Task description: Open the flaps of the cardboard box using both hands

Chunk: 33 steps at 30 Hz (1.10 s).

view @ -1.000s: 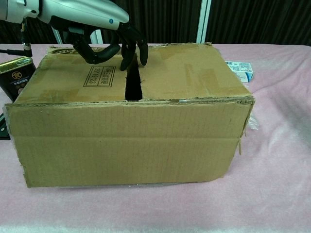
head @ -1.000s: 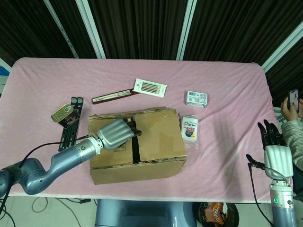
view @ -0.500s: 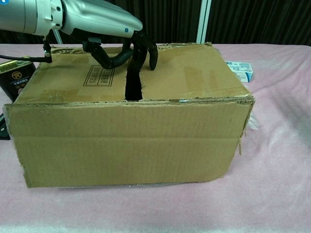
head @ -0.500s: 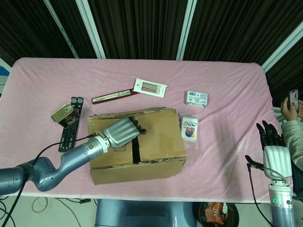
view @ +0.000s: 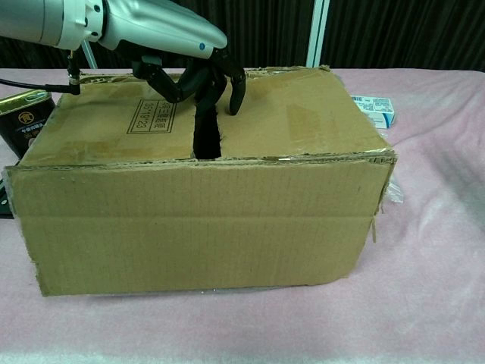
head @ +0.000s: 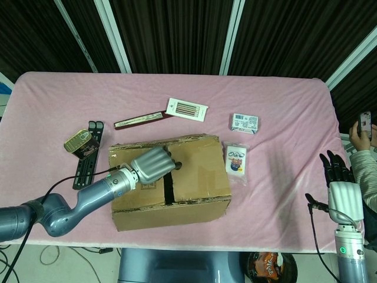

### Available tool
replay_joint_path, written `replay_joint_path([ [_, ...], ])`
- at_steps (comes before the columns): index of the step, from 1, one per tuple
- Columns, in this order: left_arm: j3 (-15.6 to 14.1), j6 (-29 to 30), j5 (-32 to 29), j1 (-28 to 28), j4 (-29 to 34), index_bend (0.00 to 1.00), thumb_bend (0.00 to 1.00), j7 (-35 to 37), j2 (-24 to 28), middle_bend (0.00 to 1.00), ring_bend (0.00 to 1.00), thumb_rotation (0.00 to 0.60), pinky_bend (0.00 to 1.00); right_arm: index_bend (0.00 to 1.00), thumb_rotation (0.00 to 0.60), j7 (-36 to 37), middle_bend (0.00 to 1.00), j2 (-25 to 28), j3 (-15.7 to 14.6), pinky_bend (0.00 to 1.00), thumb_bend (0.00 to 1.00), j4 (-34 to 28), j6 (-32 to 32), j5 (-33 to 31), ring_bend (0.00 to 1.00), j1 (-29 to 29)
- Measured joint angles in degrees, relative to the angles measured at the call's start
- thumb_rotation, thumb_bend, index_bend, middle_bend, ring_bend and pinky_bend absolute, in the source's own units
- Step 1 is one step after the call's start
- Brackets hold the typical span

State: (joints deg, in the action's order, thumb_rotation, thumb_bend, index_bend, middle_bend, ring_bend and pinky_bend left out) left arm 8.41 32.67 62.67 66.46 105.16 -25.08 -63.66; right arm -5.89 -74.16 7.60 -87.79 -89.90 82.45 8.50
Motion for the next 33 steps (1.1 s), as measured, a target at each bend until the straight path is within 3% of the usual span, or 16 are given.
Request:
replay_joint_path([
  [13, 0.9, 0.0, -1.7, 2.0, 1.0, 0.35, 1.0, 1.8, 2.4, 0.55, 0.51, 0.6, 0.57, 0.0, 0.6, 0.4, 0.0, -0.1, 0.5, 0.22, 0.17, 0.3, 0.3, 0.0, 0.0, -0.2],
  [33, 3.0, -4.3, -1.9, 4.4, 4.5, 0.35, 1.0, 8.0, 10.8, 0.55, 0.6, 0.6, 0.65, 0.0, 0.6, 1.1, 0.0, -0.3, 0.9, 0.22, 0.17, 0.2, 0.7, 0.2, 0.0, -0.5],
])
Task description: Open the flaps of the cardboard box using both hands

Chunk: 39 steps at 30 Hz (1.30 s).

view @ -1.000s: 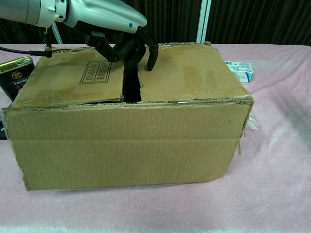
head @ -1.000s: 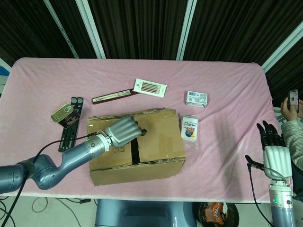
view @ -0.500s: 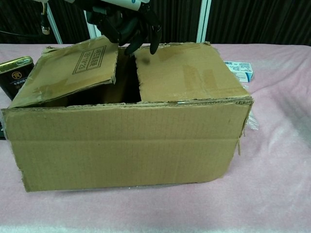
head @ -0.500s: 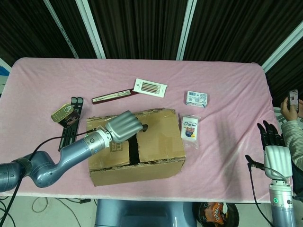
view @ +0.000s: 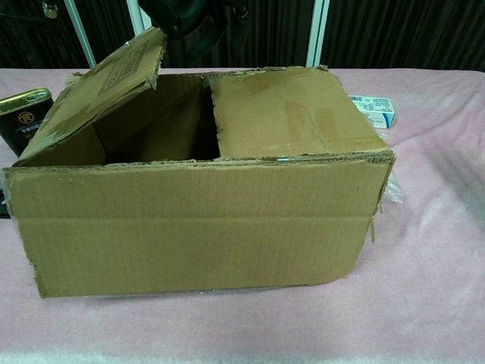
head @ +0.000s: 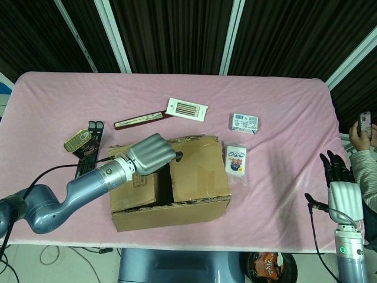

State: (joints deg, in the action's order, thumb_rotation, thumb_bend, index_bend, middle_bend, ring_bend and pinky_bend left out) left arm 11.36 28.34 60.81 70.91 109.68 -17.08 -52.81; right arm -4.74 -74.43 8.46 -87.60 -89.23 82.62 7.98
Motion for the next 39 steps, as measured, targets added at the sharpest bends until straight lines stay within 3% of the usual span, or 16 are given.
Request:
replay_joint_path([
  [25, 2.0, -5.3, 4.1, -1.3, 5.1, 0.34, 1.0, 8.3, 12.1, 0.53, 0.61, 0.6, 0.66, 0.0, 0.6, 0.4, 0.0, 0.1, 0.3, 0.22, 0.17, -0.4, 0.3, 0.1, 0.0, -0.3],
  [39, 4.3, -5.4, 11.8, -6.8, 10.1, 0.34, 1.0, 14.6, 21.7, 0.53, 0.62, 0.6, 0.67, 0.0, 0.6, 0.6, 0.0, 0.1, 0.5, 0.22, 0.17, -0.4, 0.3, 0.2, 0.0, -0.4],
])
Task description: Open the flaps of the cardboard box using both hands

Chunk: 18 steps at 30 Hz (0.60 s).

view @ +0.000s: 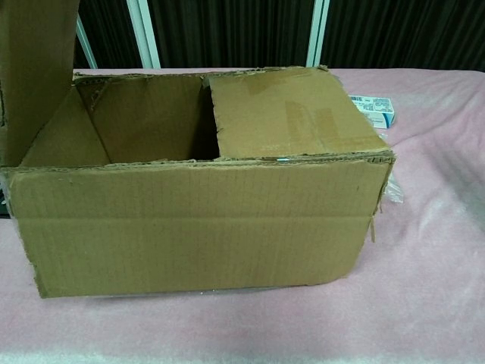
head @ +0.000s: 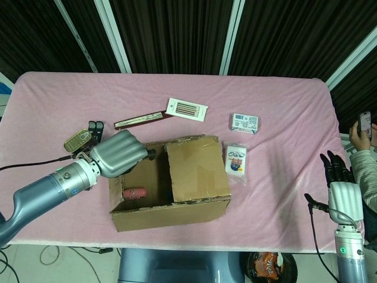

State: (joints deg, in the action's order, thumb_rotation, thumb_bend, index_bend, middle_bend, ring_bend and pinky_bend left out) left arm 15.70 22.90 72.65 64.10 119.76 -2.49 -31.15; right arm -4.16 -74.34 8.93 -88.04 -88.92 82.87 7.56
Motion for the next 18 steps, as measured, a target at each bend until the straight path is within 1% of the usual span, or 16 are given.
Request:
replay_joint_path([
  [9, 0.4, 0.5, 5.6, -3.9, 2.2, 0.34, 1.0, 3.3, 4.3, 0.53, 0.61, 0.6, 0.67, 0.0, 0.6, -0.1, 0.0, 0.0, 0.1, 0.22, 0.17, 0.0, -0.1, 0.1, 0.0, -0.1],
  [18, 0.5, 3.5, 11.5, -8.9, 3.7, 0.33, 1.0, 8.5, 9.3, 0.53, 0.61, 0.6, 0.67, 0.0, 0.6, 0.0, 0.0, 0.0, 0.2, 0.22, 0.17, 0.0, -0.1, 0.0, 0.0, -0.2],
])
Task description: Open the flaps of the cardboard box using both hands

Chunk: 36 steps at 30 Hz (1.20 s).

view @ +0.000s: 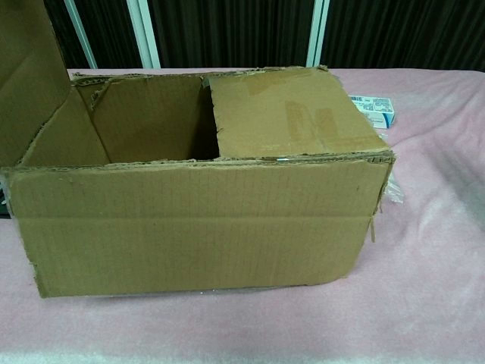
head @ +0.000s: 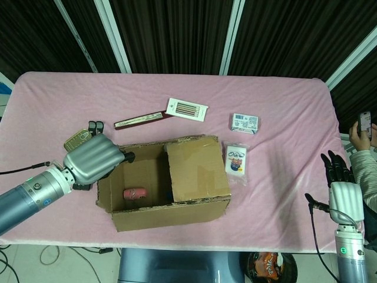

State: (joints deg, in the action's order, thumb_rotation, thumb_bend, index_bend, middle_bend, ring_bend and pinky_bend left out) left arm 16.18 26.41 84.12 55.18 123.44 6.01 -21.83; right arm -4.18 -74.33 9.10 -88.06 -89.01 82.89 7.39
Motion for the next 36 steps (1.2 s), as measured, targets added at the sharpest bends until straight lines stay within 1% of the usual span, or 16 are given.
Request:
replay_joint_path([
  [7, -0.7, 2.8, 4.7, -3.9, 0.1, 0.33, 1.0, 4.9, 2.8, 0.53, 0.61, 0.6, 0.67, 0.0, 0.6, 0.0, 0.0, 0.0, 0.1, 0.22, 0.17, 0.0, 0.1, -0.1, 0.0, 0.0],
  [19, -3.5, 7.9, 13.4, -10.2, -0.3, 0.33, 1.0, 12.3, 7.1, 0.52, 0.61, 0.6, 0.67, 0.0, 0.6, -0.4, 0.0, -0.1, 0.0, 0.22, 0.17, -0.1, -0.1, 0.3, 0.0, -0.1],
  [26, -6.4, 11.6, 19.3, -15.1, -1.4, 0.33, 1.0, 16.3, 8.8, 0.52, 0.61, 0.6, 0.67, 0.0, 0.6, -0.5, 0.0, -0.1, -0.1, 0.22, 0.17, -0.4, 0.0, 0.3, 0.0, -0.2],
  [32, -9.0, 15.7, 22.4, -19.6, -3.9, 0.32, 1.0, 18.6, 8.8, 0.52, 0.61, 0.6, 0.66, 0.0, 0.6, -0.6, 0.0, 0.0, -0.1, 0.22, 0.17, -0.5, 0.0, 0.2, 0.0, -0.2],
  [33, -9.2, 16.2, 22.4, -20.1, -4.2, 0.31, 0.99, 18.7, 8.6, 0.52, 0.61, 0.6, 0.66, 0.0, 0.6, -0.6, 0.0, 0.0, -0.1, 0.22, 0.17, -0.5, 0.1, 0.2, 0.0, -0.2],
  [34, -9.4, 16.7, 22.4, -20.6, -4.4, 0.3, 0.94, 18.7, 8.4, 0.51, 0.6, 0.6, 0.65, 0.0, 0.6, -0.6, 0.0, 0.0, -0.1, 0.22, 0.17, -0.5, 0.1, 0.2, 0.0, -0.2],
  [36, -9.7, 18.3, 21.9, -21.5, -4.9, 0.27, 0.78, 18.6, 7.7, 0.47, 0.55, 0.6, 0.61, 0.0, 0.6, -0.6, 0.0, 0.1, -0.1, 0.22, 0.17, -0.5, 0.1, 0.3, 0.0, -0.2],
])
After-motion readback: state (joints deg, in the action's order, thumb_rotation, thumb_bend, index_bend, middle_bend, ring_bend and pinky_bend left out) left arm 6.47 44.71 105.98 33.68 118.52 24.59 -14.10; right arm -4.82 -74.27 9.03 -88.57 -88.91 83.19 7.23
